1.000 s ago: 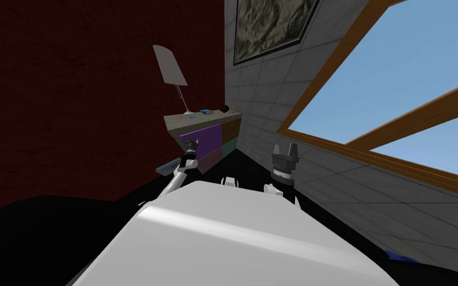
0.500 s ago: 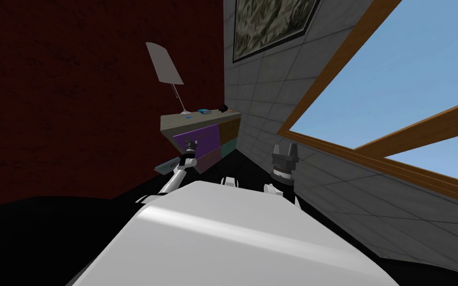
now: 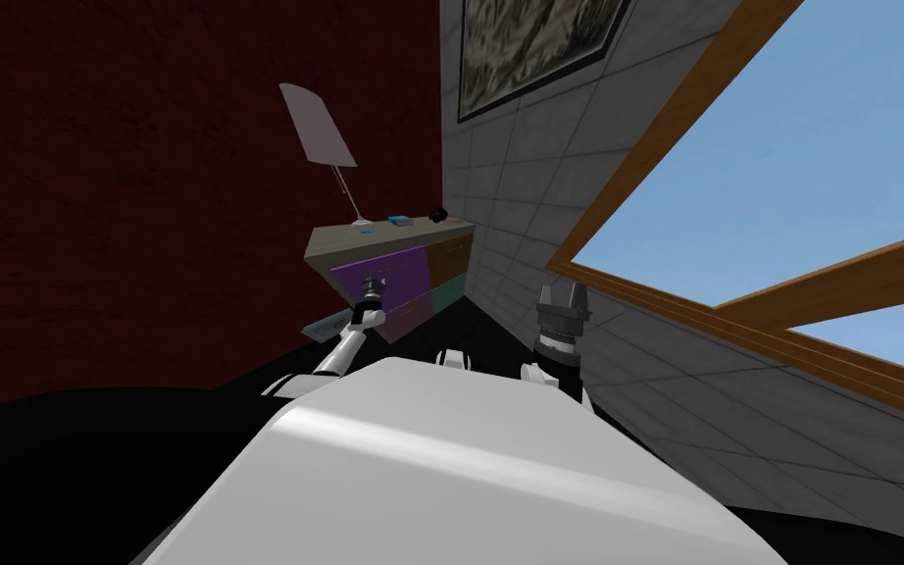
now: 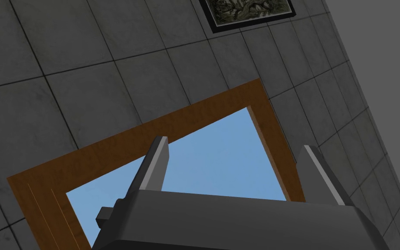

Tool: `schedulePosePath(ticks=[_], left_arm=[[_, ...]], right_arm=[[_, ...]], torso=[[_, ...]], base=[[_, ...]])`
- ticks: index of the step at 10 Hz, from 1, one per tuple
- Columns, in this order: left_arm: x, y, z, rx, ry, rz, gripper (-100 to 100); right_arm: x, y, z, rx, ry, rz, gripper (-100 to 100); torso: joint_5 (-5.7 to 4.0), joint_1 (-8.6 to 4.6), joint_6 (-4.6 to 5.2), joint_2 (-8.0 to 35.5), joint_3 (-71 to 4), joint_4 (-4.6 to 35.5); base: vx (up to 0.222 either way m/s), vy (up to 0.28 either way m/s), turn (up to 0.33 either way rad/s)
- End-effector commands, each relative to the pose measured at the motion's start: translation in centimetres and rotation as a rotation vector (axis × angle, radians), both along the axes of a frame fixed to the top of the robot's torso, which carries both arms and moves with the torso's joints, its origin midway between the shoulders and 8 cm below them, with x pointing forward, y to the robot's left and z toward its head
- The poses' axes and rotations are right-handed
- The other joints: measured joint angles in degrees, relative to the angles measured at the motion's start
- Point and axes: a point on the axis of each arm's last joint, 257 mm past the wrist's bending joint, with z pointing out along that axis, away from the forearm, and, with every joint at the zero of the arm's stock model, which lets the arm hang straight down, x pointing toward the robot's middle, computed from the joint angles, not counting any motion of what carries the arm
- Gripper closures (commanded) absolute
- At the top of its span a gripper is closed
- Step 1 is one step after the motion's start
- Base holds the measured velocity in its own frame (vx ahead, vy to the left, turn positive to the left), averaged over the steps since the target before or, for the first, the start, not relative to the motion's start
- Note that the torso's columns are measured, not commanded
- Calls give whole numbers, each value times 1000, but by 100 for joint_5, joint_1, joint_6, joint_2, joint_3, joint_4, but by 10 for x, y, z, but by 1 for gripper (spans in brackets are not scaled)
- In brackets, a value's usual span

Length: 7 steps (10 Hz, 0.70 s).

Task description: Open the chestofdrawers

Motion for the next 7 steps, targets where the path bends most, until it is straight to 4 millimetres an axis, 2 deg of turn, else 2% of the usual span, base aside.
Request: schedulePosePath(ticks=[1,2,3,4,5,6,7], left_arm=[[1,22,-9,-32,20,33,-100],[0,24,-14,-34,29,38,-100],[3,35,-9,-50,21,50,-100],[0,39,-19,-53,42,61,-100],[1,53,-20,-70,46,81,-100],[0,55,-23,-71,52,85,-100],[1,67,-20,-86,50,102,-100]], right_arm=[[0,0,0,0,0,0,0],[0,0,0,0,0,0,0],[0,0,0,0,0,0,0],[0,0,0,0,0,0,0],[0,0,0,0,0,0,0],[0,0,0,0,0,0,0],[0,0,0,0,0,0,0]], torso=[[1,7,2,1,0,0],[-1,-6,0,-6,-4,-2],[0,4,3,-3,-3,-2],[-1,-4,1,-7,-5,-2],[0,3,2,-2,-2,-2],[-1,-6,0,-3,-2,-1],[0,3,2,0,-1,-1]], base=[[68,-144,98],[55,-114,55],[65,-130,72],[49,-112,55],[55,-130,76],[41,-105,54],[54,-100,101]])
